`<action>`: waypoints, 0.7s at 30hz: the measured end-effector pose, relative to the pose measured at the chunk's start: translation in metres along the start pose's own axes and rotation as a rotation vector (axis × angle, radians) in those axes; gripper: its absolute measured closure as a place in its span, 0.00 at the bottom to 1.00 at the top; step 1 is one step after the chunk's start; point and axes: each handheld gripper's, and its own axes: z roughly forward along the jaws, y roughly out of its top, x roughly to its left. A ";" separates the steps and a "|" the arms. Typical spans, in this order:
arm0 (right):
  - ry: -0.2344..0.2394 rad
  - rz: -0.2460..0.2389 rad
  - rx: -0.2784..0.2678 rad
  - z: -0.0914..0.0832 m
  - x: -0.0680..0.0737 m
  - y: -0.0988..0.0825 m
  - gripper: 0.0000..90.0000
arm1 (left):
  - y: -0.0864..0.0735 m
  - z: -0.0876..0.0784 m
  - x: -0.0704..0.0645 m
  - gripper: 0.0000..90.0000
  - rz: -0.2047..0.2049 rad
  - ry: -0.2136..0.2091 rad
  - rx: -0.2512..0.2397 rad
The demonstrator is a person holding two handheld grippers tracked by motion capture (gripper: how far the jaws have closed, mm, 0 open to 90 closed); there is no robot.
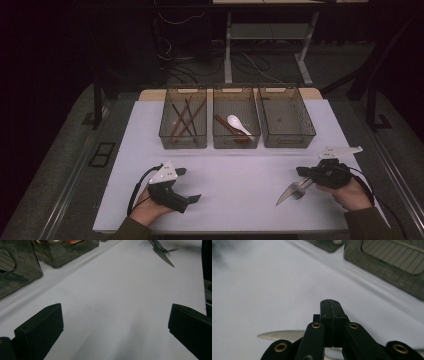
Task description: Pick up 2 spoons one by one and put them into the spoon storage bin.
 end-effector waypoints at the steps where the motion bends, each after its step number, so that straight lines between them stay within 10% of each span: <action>1: 0.005 0.008 0.011 0.000 0.000 -0.003 0.99 | 0.000 0.000 0.000 0.00 -0.001 0.001 -0.002; 21: -0.005 -0.029 0.085 0.009 0.003 -0.030 0.99 | 0.000 0.000 -0.001 0.00 -0.006 0.004 -0.001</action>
